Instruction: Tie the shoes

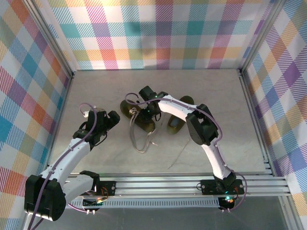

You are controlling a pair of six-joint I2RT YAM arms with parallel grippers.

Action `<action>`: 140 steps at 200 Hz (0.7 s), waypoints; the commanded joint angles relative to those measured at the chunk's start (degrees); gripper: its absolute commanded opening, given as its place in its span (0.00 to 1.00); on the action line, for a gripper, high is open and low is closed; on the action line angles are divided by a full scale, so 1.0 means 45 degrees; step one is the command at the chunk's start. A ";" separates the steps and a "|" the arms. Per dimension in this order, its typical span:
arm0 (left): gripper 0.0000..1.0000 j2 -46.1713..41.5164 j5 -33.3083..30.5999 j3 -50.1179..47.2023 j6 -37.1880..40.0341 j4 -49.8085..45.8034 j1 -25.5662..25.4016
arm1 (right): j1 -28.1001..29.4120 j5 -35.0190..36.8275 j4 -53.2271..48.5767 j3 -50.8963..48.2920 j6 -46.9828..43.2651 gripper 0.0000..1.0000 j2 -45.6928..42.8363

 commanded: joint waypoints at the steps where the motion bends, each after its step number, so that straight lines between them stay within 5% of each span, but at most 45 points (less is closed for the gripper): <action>1: 0.91 -0.0357 -0.0070 -0.0165 0.0047 -0.0639 0.0165 | 0.0068 0.0318 -0.0445 0.0509 0.0220 0.34 0.0286; 47: 0.90 -0.0532 -0.0394 -0.0033 0.0518 -0.0797 0.0053 | 0.0247 0.1910 0.0036 -0.0932 0.2228 0.00 -0.1276; 104: 0.92 0.0511 -0.0778 0.0454 0.1074 -0.0238 -0.1492 | 0.0275 0.4753 -0.0161 -0.5441 0.5970 0.00 -0.4547; 140: 0.92 0.1446 -0.0340 0.0993 0.1605 0.0562 -0.2395 | -0.0866 0.5238 -0.0244 -0.8095 0.6817 0.00 -0.6586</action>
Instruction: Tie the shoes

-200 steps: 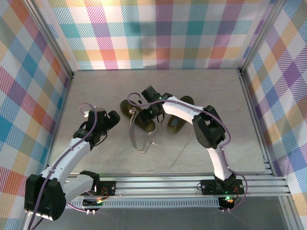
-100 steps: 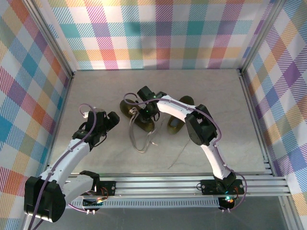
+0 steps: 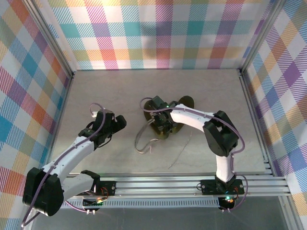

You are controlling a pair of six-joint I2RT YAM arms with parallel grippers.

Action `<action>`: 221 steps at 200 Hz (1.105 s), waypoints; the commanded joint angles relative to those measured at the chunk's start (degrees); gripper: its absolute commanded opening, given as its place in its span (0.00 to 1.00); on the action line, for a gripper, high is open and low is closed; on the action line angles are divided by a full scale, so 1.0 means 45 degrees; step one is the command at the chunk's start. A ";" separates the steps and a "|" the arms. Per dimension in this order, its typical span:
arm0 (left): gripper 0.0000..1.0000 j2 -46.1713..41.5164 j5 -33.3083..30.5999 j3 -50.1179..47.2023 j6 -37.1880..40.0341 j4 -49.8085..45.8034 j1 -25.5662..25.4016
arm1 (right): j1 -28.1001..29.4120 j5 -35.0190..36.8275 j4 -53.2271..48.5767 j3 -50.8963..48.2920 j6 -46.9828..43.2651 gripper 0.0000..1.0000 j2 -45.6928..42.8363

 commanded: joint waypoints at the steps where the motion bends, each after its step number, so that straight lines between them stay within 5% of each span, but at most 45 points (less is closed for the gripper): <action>1: 0.92 0.0484 0.0141 0.0761 0.0648 0.0889 -0.0596 | -0.1004 0.1236 -0.0532 -0.1511 0.1381 0.00 -0.1516; 42: 0.92 0.1342 0.0182 0.1092 0.0957 0.1124 -0.1607 | -0.2770 0.1120 0.0048 -0.3627 0.0747 0.00 -0.3443; 76: 0.91 0.1486 0.0183 0.0974 0.0897 0.1037 -0.1814 | -0.2173 -0.0610 0.1079 -0.3723 0.0034 0.00 -0.4376; 139: 0.90 0.1181 0.0633 0.0487 0.1643 0.1109 -0.2947 | -0.0996 -0.1037 0.1665 -0.2495 0.0766 0.00 -0.5077; 221: 0.96 0.4880 0.0785 0.0972 0.2211 0.4354 -0.4735 | -0.1507 -0.2326 0.0952 -0.1283 0.0955 0.00 -0.5722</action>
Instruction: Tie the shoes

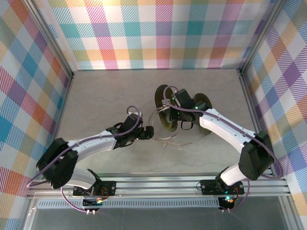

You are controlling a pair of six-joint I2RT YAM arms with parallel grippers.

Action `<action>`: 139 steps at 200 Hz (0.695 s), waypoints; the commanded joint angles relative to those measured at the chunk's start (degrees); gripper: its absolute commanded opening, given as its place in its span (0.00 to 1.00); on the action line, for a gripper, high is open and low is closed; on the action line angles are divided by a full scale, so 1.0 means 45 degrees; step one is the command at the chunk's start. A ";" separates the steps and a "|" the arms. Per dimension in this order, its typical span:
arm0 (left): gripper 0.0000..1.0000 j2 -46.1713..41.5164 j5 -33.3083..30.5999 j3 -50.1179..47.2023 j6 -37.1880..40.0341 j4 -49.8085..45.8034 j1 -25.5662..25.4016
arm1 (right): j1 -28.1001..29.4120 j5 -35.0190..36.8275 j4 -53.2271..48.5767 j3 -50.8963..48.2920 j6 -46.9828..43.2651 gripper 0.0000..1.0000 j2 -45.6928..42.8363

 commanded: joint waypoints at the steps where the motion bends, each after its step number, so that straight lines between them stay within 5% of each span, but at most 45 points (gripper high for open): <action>1: 0.96 0.0942 0.0041 0.0284 0.0221 0.1480 -0.0296 | -0.0315 -0.0833 0.0121 0.0519 0.0435 0.00 -0.0658; 94: 0.90 0.4105 -0.1348 0.1224 -0.0914 0.4081 -0.0417 | -0.1494 -0.3150 0.0335 0.0236 0.1592 0.00 -0.1483; 139: 0.81 0.5361 -0.0702 0.1946 -0.1343 0.5057 -0.0417 | -0.1659 -0.3532 0.0344 0.0142 0.1904 0.00 -0.1728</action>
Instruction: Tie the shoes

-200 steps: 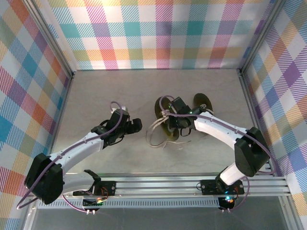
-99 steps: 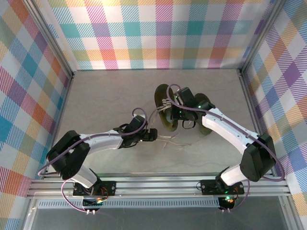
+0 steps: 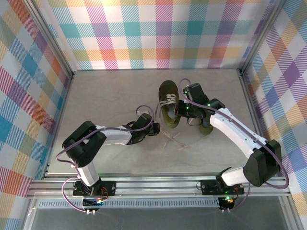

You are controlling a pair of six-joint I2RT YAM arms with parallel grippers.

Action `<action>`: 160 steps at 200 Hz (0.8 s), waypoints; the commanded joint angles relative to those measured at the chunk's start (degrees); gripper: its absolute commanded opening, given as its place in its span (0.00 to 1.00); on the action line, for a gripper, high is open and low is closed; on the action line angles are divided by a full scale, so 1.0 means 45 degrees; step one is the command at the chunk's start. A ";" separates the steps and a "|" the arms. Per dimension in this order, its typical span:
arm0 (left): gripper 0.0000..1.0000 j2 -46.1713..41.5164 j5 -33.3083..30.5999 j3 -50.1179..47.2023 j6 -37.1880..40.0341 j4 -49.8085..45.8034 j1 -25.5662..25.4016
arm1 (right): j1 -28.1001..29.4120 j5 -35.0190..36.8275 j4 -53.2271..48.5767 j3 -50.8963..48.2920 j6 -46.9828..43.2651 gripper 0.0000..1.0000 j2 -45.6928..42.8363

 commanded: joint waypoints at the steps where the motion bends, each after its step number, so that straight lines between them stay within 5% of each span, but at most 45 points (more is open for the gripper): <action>1: 0.81 0.1160 0.0862 0.0668 -0.0420 0.1861 -0.0063 | -0.0107 -0.0599 0.0576 0.0085 0.0436 0.00 -0.0602; 111: 0.89 0.1773 0.3698 -0.0001 -0.0411 0.5309 -0.0064 | -0.0381 -0.0494 0.0366 0.0088 0.0829 0.00 -0.1226; 140: 0.81 0.2226 0.3422 0.0749 -0.0401 0.5031 -0.0071 | -0.0381 -0.0818 0.0427 0.0085 0.1015 0.00 -0.1304; 160: 0.66 0.2501 0.3211 0.1292 -0.0382 0.4721 -0.0058 | -0.0391 -0.0789 0.0369 0.0081 0.1044 0.00 -0.1392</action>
